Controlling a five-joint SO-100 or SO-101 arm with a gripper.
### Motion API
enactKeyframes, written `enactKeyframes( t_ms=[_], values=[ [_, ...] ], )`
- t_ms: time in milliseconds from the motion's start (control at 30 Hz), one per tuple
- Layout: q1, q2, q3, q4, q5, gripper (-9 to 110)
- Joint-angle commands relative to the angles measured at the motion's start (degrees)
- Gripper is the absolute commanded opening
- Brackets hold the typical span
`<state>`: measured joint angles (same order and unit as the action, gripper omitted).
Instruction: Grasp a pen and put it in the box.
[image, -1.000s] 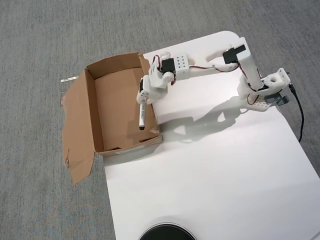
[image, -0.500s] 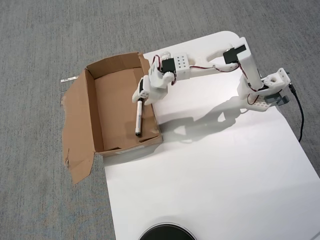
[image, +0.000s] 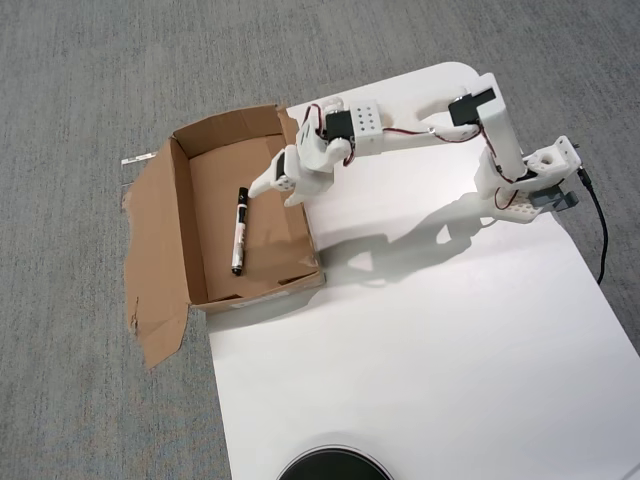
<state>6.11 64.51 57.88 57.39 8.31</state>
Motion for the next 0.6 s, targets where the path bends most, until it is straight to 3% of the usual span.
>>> enactKeyframes(
  t_ms=[0, 567],
  values=[
    [-0.04, 7.12, -3.74, 0.26, -0.31, 25],
    [-0.13, 28.04, -2.94, 0.44, -0.31, 25]
  ],
)
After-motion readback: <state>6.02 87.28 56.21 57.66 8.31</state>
